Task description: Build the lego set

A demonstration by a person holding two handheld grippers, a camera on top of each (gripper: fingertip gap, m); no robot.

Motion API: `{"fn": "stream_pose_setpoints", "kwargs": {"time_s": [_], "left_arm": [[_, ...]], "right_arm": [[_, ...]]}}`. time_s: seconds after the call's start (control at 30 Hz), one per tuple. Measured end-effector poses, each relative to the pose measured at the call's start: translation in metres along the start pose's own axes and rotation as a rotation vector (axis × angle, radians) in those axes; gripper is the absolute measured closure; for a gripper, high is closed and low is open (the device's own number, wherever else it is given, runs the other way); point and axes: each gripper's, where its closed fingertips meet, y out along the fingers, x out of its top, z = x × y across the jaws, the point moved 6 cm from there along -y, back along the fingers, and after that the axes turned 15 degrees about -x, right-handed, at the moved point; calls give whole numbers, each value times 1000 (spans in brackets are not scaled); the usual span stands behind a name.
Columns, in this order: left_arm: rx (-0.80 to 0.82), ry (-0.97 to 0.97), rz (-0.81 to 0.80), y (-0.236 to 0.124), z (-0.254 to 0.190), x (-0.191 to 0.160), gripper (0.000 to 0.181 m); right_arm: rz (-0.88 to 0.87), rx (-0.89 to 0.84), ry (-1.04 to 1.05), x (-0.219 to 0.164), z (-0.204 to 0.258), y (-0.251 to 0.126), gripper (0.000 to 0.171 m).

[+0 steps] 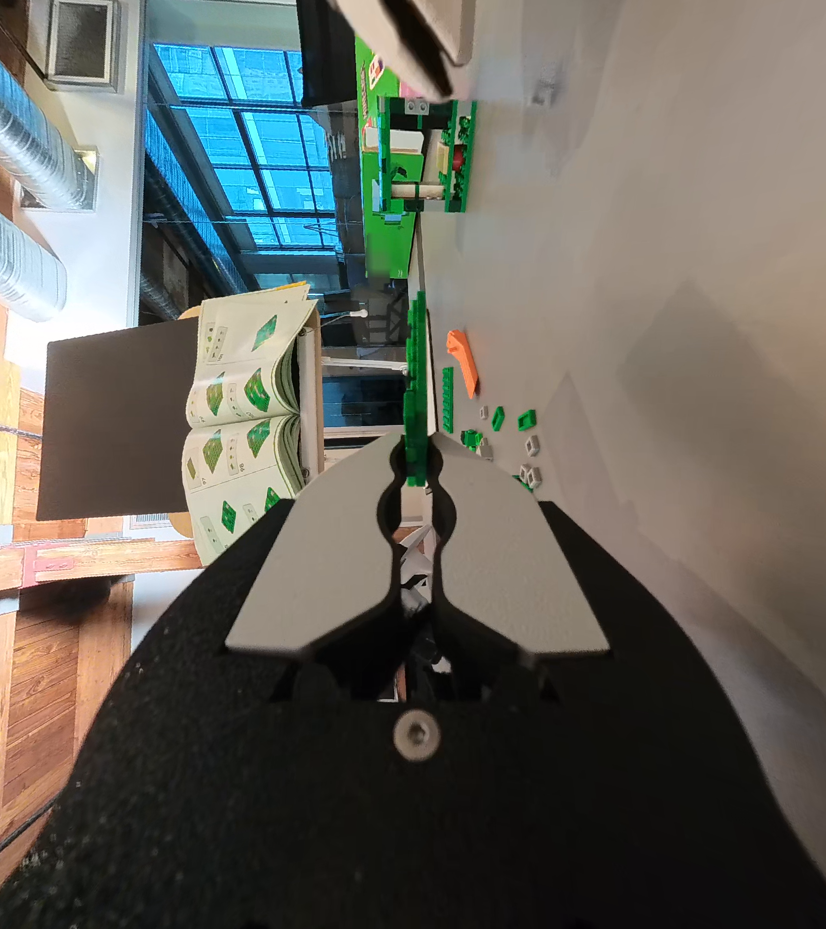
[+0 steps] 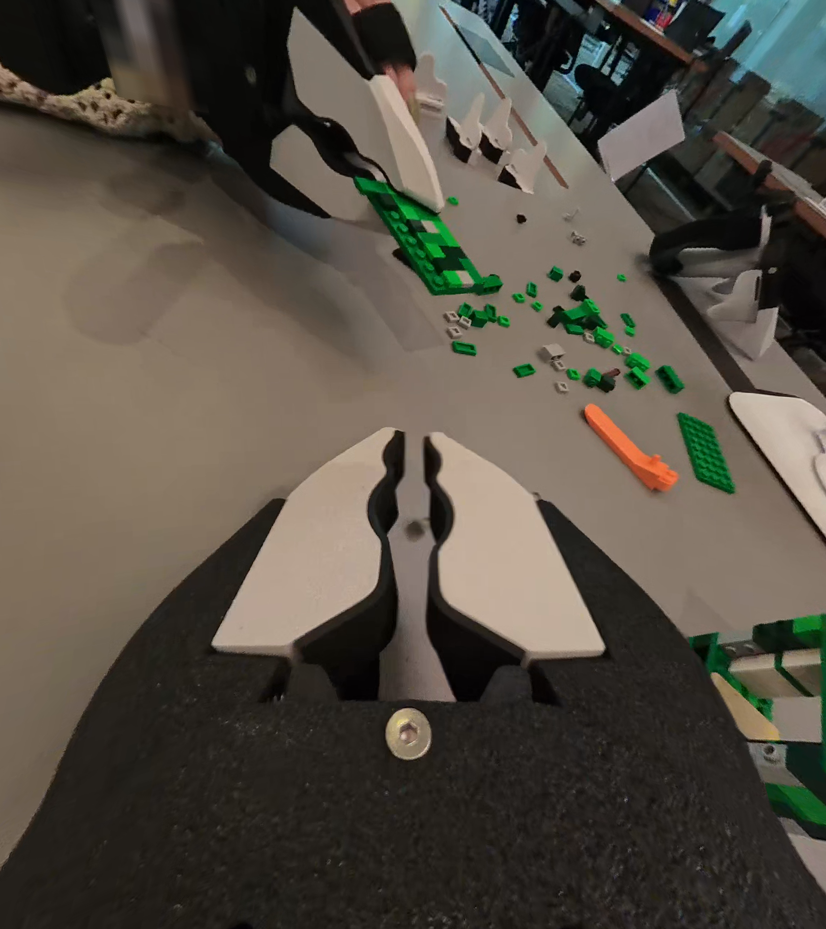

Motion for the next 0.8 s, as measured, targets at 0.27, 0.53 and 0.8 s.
{"fn": "stream_pose_setpoints", "kwargs": {"time_s": [0.27,0.53,0.8], "left_arm": [[1,0,0,0,1,0,176],[-4,9,0,1,1,2,175],[10,21,-15,0,3,7,175]], "right_arm": [[158,-28,121,-12,-15,-1,151],[324,74,109,-23,-8,14,156],[380,136,103,-18,-9,24,170]]}}
